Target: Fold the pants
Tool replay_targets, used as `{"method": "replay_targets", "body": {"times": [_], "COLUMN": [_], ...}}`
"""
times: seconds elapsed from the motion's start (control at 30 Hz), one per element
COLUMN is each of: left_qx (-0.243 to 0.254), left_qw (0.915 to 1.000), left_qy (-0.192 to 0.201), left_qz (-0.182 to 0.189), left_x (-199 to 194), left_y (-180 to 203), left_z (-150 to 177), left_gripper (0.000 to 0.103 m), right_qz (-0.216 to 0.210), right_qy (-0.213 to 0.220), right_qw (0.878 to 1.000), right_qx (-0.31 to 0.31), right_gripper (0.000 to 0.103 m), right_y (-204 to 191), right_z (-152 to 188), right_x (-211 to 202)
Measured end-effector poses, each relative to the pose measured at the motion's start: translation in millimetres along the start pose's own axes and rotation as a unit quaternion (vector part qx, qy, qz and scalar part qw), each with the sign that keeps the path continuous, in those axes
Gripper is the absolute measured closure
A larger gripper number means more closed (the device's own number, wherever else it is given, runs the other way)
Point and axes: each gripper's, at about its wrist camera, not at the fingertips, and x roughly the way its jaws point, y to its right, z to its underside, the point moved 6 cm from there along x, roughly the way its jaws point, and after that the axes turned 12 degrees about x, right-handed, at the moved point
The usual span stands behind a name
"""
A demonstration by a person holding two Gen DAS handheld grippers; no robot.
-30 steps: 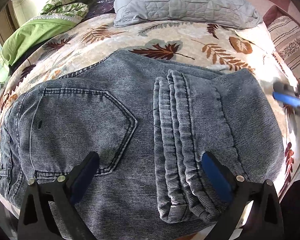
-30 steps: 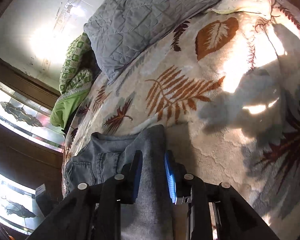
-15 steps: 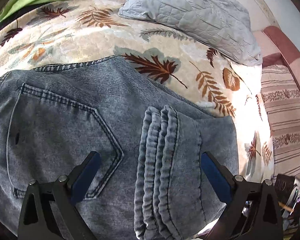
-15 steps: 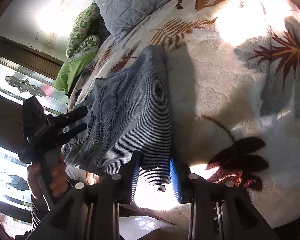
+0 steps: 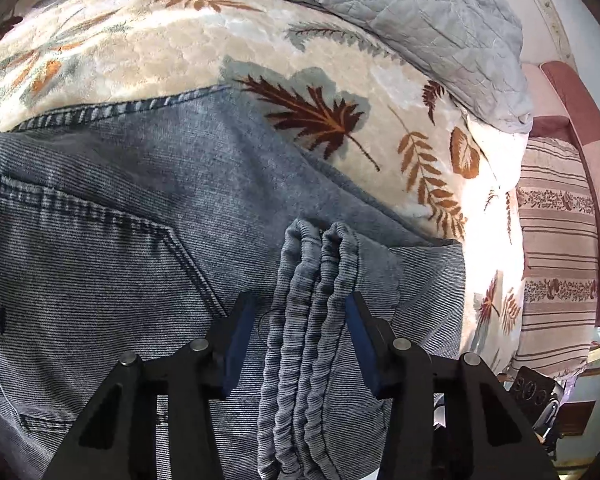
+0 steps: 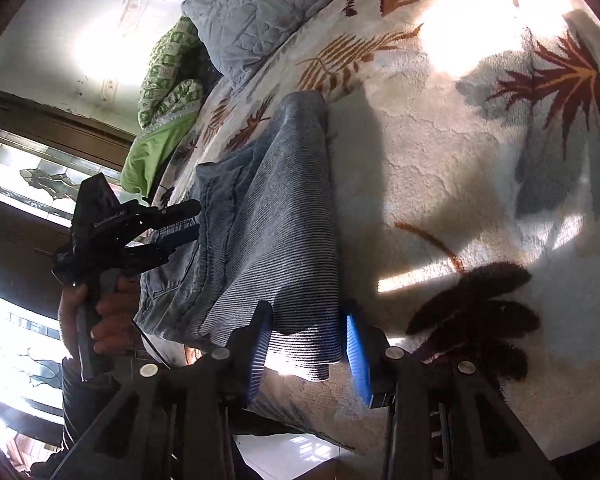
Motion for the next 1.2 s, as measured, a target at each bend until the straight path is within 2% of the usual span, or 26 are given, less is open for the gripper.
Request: {"method": "replay_targets", "body": {"times": [0.13, 0.17, 0.23, 0.3, 0.37, 0.4, 0.43, 0.5, 0.57, 0.63, 0.7, 0.8, 0.93, 1.03, 1.13, 1.2], "left_qx": [0.007, 0.01, 0.016, 0.0, -0.007, -0.012, -0.013, 0.007, 0.028, 0.026, 0.026, 0.05, 0.087, 0.07, 0.082, 0.085], "left_qw": [0.9998, 0.9997, 0.9998, 0.9997, 0.9995, 0.9994, 0.9994, 0.9997, 0.9984, 0.9976, 0.9981, 0.9965, 0.9928, 0.9946, 0.9926, 0.9922], "left_qy": [0.0, -0.002, -0.003, -0.002, 0.001, 0.004, 0.008, 0.022, 0.044, 0.053, 0.036, 0.057, 0.066, 0.06, 0.064, 0.067], "left_qz": [0.016, 0.023, 0.014, 0.022, 0.031, 0.034, 0.032, 0.006, -0.02, -0.037, -0.044, -0.035, -0.051, -0.047, -0.061, -0.062], "left_x": [0.5, 1.1, 2.3, 3.9, 2.8, 1.1, -1.5, -9.9, -22.4, -25.1, -13.1, -14.4, -8.6, -3.6, -9.1, -12.8], "left_y": [6.3, 9.3, 10.8, 4.6, 0.7, -0.7, -0.6, 5.6, 12.6, 10.6, 3.6, 8.4, 17.6, 10.2, 14.0, 17.2], "left_z": [4.8, 5.4, 5.8, 6.5, 7.8, 8.8, 9.3, 11.2, 16.8, 22.8, 24.4, 17.4, 5.7, 7.8, 9.5, 8.8], "left_gripper": [0.055, 0.058, 0.079, 0.085, 0.09, 0.092, 0.092, 0.093, 0.093, 0.093, 0.093, 0.093, 0.093, 0.092, 0.091, 0.091], "right_qz": [-0.003, -0.003, -0.001, 0.005, 0.018, 0.03, 0.038, 0.048, 0.065, 0.078, 0.101, 0.087, 0.089, 0.09, 0.086, 0.094], "right_qy": [-0.001, 0.0, 0.002, 0.003, 0.007, 0.009, 0.01, 0.02, 0.031, 0.037, 0.026, 0.027, 0.024, 0.025, 0.015, 0.027], "right_qw": [1.0, 1.0, 1.0, 1.0, 1.0, 0.999, 0.999, 0.998, 0.995, 0.993, 0.991, 0.993, 0.992, 0.992, 0.993, 0.992], "right_qx": [0.001, 0.001, -0.002, -0.012, -0.024, -0.03, -0.035, -0.047, -0.068, -0.078, -0.08, -0.074, -0.081, -0.081, -0.073, -0.077], "right_gripper": [0.064, 0.064, 0.064, 0.064, 0.071, 0.079, 0.083, 0.087, 0.088, 0.088, 0.088, 0.085, 0.084, 0.083, 0.083, 0.083], "right_y": [1.1, 1.1, -1.2, -3.7, -4.8, -4.7, -4.8, -9.9, -18.6, -23.0, -16.7, -14.4, -14.1, -15.0, -15.4, -19.2], "right_z": [-0.2, -0.3, -0.6, -0.2, 0.6, 0.6, 0.7, 1.7, 3.6, 4.4, 4.6, 4.3, 8.1, 10.6, 7.6, 1.2], "right_x": [-1.1, -1.1, -0.7, 0.5, 1.9, 2.8, 2.8, -0.7, -4.4, -4.6, 5.2, 2.5, 1.7, 1.7, -1.3, -11.7]}}
